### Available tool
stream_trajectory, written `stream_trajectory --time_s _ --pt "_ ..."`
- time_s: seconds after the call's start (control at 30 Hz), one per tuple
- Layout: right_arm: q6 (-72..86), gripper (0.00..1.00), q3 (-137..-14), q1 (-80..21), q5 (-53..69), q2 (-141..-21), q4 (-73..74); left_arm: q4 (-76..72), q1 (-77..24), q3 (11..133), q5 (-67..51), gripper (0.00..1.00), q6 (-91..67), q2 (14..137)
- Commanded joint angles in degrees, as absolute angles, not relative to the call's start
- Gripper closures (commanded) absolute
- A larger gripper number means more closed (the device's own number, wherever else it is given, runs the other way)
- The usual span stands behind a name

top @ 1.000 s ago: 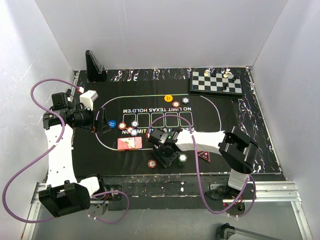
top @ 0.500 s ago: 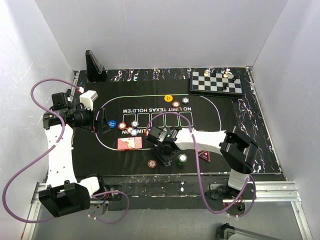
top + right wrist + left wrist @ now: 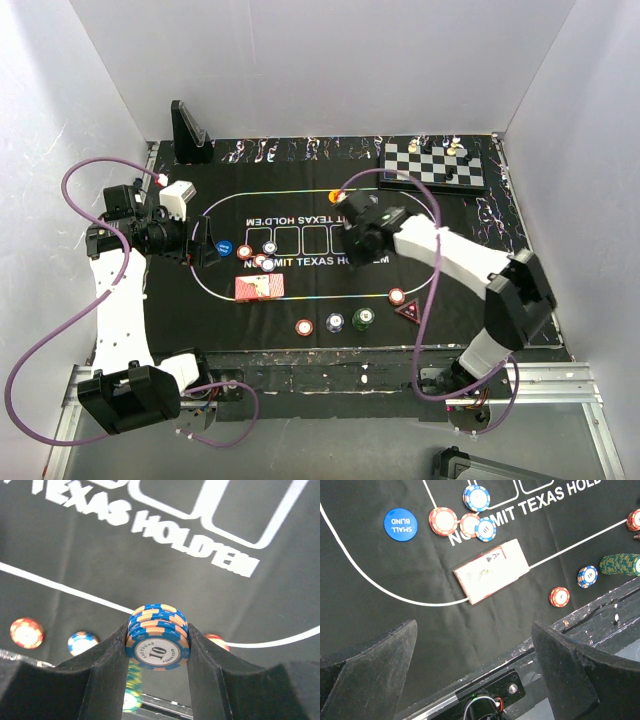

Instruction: Distribute texas hold em gaming equipment

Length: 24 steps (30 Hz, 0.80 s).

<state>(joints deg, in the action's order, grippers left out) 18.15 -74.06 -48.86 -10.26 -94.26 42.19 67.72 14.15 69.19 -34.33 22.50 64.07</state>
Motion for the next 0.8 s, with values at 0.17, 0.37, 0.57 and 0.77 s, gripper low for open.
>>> stream_trajectory --time_s 0.17,0.37,0.57,0.77 --pt "25.04 0.86 -60.58 -31.31 -14.94 -81.31 46.23 67.33 14.41 69.70 -35.24 0.00 23.20 63.02" --pt "28.91 0.86 -53.62 -25.67 -16.26 -78.40 43.25 67.24 14.41 69.61 -36.03 0.00 23.03 63.37" --pt "28.57 0.85 -53.17 -22.06 -14.77 -82.26 40.17 67.41 14.33 69.52 -35.86 0.00 23.29 63.28" --pt "28.74 0.85 -53.53 -21.97 -13.10 -87.10 39.02 67.50 14.33 69.43 -35.60 0.00 23.55 63.28"
